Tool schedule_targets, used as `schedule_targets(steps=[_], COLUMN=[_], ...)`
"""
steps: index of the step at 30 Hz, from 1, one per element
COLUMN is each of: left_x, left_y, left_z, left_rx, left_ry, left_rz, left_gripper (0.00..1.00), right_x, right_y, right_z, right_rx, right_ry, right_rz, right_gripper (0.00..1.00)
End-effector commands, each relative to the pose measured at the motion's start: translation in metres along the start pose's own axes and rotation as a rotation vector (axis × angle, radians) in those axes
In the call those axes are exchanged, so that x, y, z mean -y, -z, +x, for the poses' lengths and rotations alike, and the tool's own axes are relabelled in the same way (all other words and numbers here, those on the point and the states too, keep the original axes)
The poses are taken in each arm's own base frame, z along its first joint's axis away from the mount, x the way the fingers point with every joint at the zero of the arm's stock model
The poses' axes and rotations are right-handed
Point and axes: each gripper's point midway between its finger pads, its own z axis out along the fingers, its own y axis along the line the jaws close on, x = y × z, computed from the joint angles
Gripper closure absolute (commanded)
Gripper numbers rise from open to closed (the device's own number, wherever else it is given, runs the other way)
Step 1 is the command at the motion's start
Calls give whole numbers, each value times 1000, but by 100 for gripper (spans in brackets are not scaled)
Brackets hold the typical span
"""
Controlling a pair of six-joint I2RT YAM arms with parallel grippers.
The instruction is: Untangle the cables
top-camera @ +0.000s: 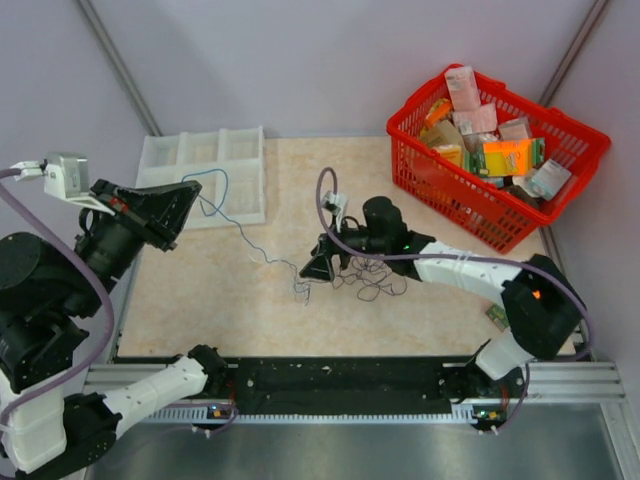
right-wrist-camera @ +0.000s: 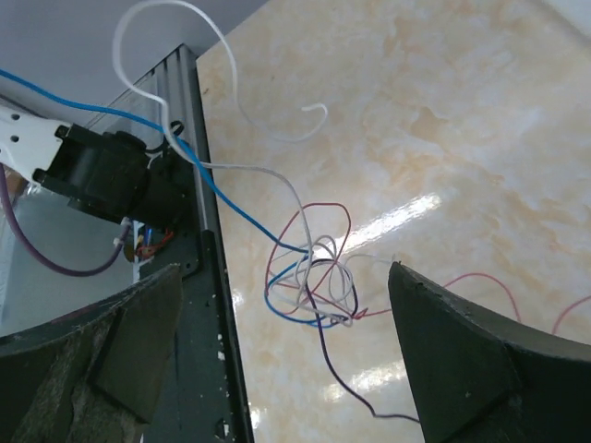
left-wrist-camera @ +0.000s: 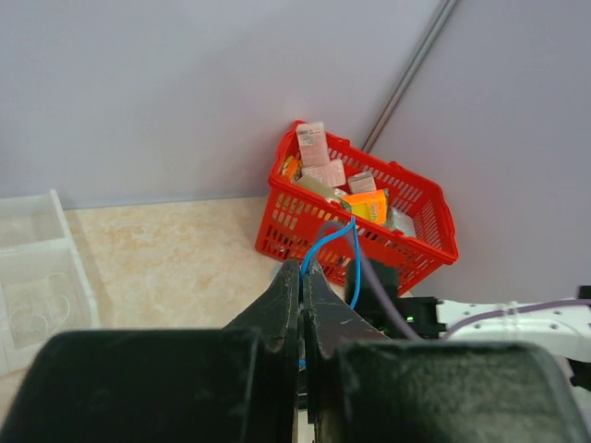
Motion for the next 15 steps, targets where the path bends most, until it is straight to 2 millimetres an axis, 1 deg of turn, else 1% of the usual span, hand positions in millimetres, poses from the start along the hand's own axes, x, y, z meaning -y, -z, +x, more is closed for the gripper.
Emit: schedule_targets(steps=[1, 2, 3, 5, 7, 8, 10, 11, 12, 14, 15], left_x=[24, 27, 29, 34, 41, 44, 51, 55, 56, 53, 49], left_y=[10, 11, 11, 13, 14, 16, 19, 23, 28, 40, 46], left_z=[-35, -38, -41, -47, -53, -57, -65, -71, -78, -96, -103], left_rx=[108, 117, 127, 150, 171, 183, 207, 223, 242, 282, 301], left_ry=[48, 53, 61, 70, 87, 95, 99, 96, 88, 67, 57], left_rz=[108, 122, 134, 159, 189, 207, 245, 263, 265, 246, 223], left_gripper=[100, 100, 100, 100, 100, 100, 100, 100, 100, 100, 100], right_x=[-18, -13, -11, -5, 11, 17, 23, 31, 43, 68, 84], right_y=[-31, -38, -45, -57, -63, -66, -67, -64, -59, -41, -28], right_z=[6, 9, 8, 14, 20, 22, 20, 21, 23, 27, 30], right_rx=[-58, -66, -78, -116, -119, -120, -112, -106, -103, -86, -71], right_ry=[5, -22, -36, -71, -118, -130, -150, -162, -187, -242, -279], right_rz=[-138, -119, -107, -104, -29, -8, 38, 90, 155, 293, 378], right_gripper=[9, 10, 14, 27, 43, 52, 67, 73, 76, 77, 77])
